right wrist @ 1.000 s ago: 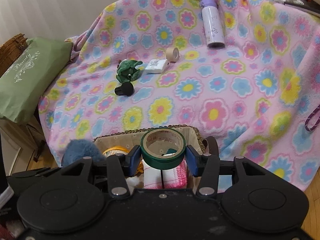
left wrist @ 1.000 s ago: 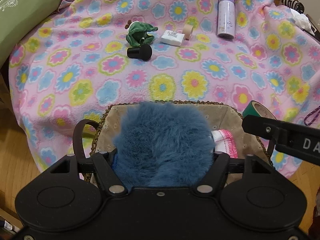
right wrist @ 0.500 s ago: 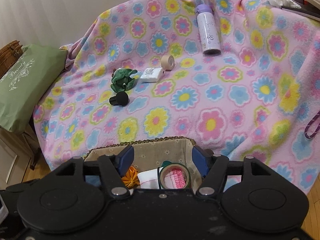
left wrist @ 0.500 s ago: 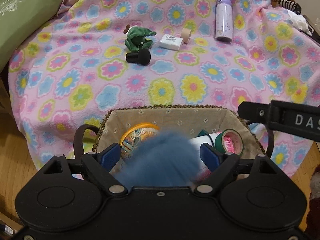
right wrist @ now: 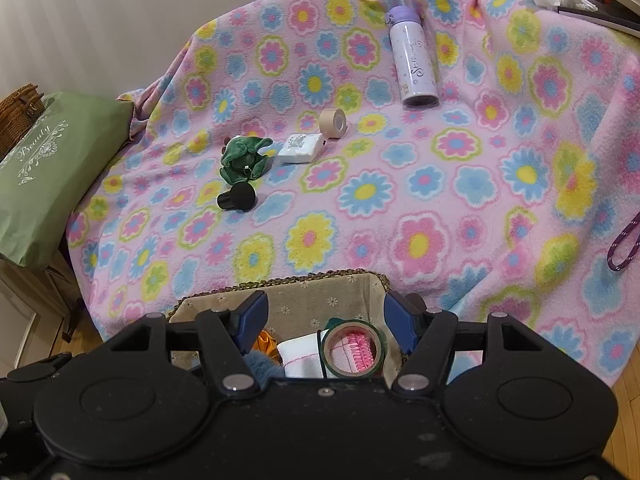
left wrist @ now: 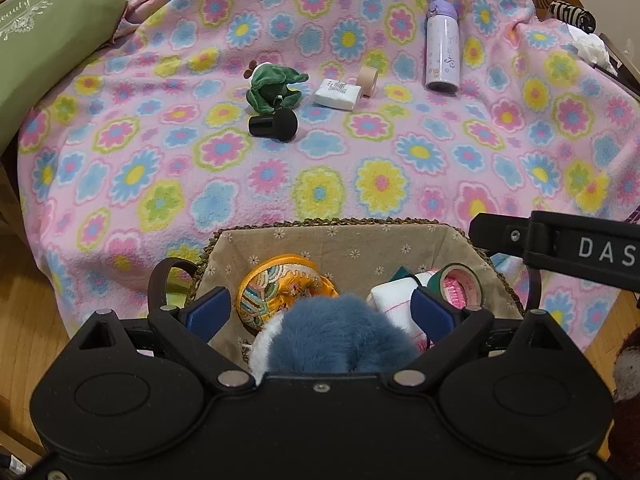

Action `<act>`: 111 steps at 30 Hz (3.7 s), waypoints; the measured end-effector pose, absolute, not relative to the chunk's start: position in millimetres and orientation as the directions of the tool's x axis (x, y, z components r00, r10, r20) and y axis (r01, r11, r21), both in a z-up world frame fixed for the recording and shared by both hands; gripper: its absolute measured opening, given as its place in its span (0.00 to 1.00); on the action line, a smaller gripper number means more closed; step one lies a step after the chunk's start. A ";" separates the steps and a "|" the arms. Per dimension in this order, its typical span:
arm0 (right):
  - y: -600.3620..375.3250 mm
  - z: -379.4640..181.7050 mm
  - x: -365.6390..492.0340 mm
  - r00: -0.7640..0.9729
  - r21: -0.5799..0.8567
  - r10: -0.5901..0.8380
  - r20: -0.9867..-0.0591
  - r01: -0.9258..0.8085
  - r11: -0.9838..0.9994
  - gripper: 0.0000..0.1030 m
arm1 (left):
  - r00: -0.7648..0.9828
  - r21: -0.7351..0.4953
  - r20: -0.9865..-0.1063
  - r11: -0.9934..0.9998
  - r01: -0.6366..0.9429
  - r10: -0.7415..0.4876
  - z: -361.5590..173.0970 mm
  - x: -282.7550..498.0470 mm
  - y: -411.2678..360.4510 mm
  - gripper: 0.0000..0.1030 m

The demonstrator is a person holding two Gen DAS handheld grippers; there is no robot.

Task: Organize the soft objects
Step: 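Withdraw both tools from the basket toward the remaining items, then close the left gripper on the black round-headed brush while the right tool approaches the white packet, then hold the black brush with the left gripper while the right gripper lowers around the white packet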

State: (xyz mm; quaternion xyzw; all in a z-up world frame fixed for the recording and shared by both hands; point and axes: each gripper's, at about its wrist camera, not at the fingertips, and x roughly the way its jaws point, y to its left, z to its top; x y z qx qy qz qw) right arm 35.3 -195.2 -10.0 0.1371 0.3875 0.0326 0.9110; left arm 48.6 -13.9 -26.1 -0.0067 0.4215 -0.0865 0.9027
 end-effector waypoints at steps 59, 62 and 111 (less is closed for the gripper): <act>-192.6 -30.8 181.7 0.593 0.155 0.125 -0.795 -0.001 0.988 0.68 | 0.633 -0.019 -0.767 0.989 0.144 -0.107 -29.0 211.7 9.3 0.91; -191.8 -33.0 194.5 0.590 0.152 0.125 -0.798 -0.004 0.988 0.69 | 0.638 -0.025 -0.761 0.988 0.150 -0.116 -34.0 229.7 8.0 0.91; -156.3 -62.5 327.5 0.650 0.193 0.121 -0.750 0.040 0.980 0.72 | 0.766 0.023 -0.634 0.988 0.156 -0.106 -93.9 293.7 38.6 0.54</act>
